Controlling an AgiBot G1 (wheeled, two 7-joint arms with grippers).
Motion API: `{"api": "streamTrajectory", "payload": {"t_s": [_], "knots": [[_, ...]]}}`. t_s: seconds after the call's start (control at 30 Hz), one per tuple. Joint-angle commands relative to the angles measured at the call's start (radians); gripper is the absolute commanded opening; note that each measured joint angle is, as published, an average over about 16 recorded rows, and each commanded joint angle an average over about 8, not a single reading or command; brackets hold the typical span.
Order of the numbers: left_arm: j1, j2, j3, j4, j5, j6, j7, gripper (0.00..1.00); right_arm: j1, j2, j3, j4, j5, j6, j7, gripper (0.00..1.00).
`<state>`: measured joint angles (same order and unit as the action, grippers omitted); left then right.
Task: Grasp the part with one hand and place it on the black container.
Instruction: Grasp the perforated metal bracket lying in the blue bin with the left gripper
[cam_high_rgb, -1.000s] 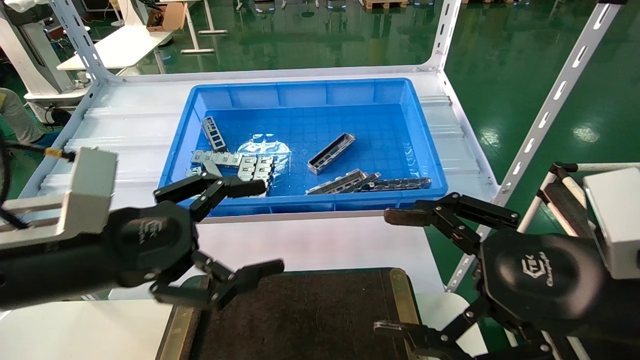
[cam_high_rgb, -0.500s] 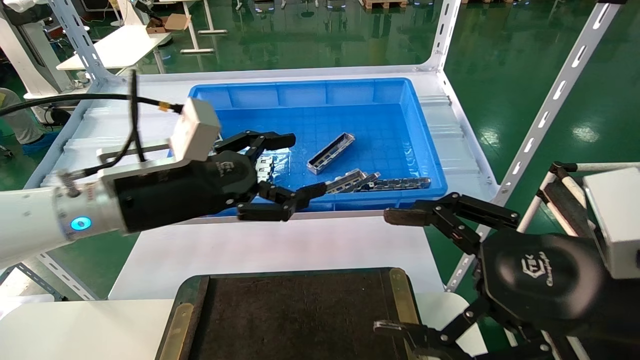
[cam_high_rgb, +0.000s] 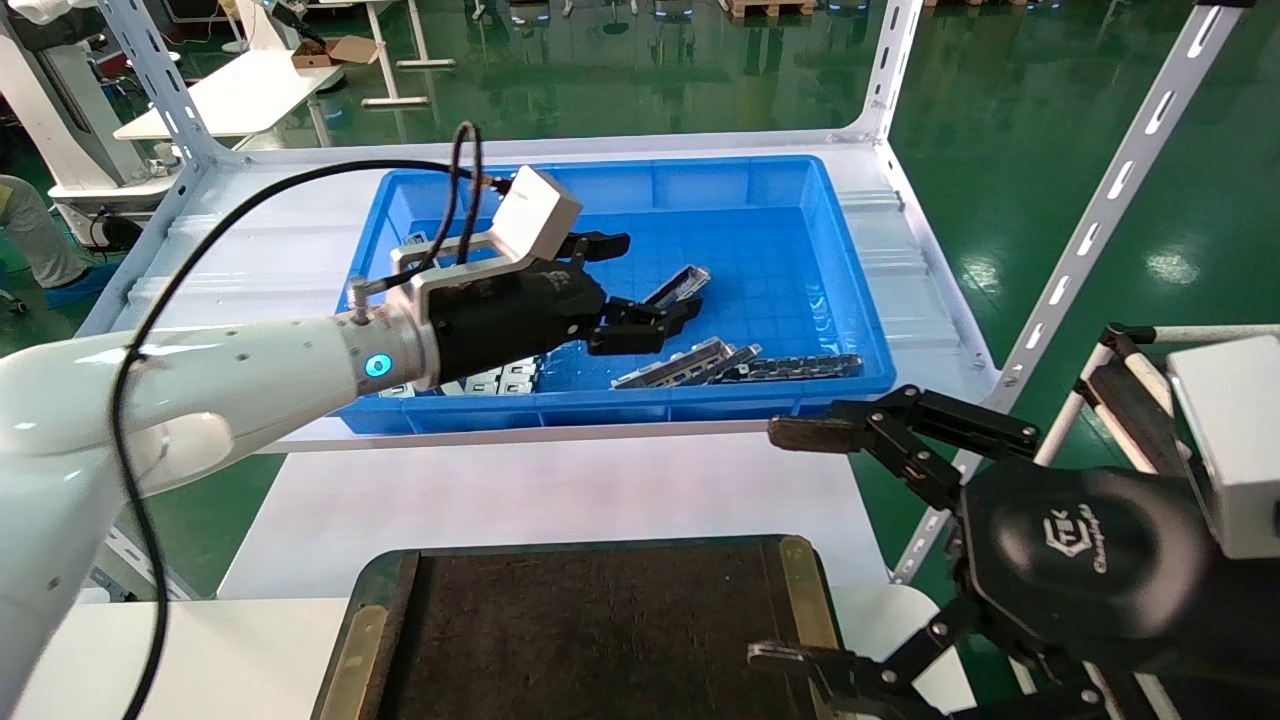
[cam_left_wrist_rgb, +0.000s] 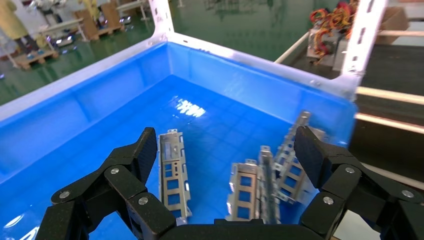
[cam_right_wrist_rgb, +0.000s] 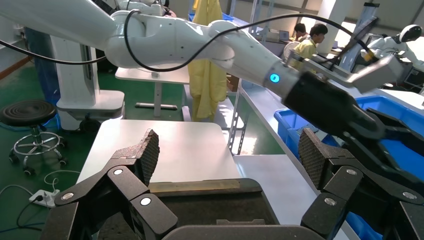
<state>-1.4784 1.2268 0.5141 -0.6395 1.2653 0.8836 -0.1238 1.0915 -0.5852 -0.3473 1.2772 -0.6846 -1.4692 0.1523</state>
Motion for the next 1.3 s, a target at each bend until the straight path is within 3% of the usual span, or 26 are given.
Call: {"api": "streamTrajectory", "payload": {"t_s": [0.03,0.27,0.47,0.5,0.73,0.77,1.3], "knots": [[-0.024,0.038,0.007,0.065,0.017,-0.027,0.013,1.00,0.000,0.000,0.000,0.000,0.000,0.000,0.000,1.00],[-0.076,0.126,0.034,0.254,0.032,-0.103,0.067,1.00,0.000,0.000,0.000,0.000,0.000,0.000,0.000,1.00],[-0.083,0.141,0.085,0.305,0.000,-0.153,0.056,1.00,0.000,0.000,0.000,0.000,0.000,0.000,0.000,0.97],[-0.082,0.142,0.097,0.306,-0.006,-0.161,0.049,0.93,0.000,0.000,0.000,0.000,0.000,0.000,0.000,0.87],[-0.077,0.142,0.181,0.290,-0.051,-0.219,0.005,0.05,0.000,0.000,0.000,0.000,0.000,0.000,0.000,0.02],[-0.076,0.142,0.193,0.287,-0.058,-0.228,0.000,0.00,0.000,0.000,0.000,0.000,0.000,0.000,0.000,0.00],[-0.073,0.139,0.342,0.269,-0.164,-0.321,-0.061,0.00,0.000,0.000,-0.001,0.000,0.001,0.000,0.000,0.00]]}}
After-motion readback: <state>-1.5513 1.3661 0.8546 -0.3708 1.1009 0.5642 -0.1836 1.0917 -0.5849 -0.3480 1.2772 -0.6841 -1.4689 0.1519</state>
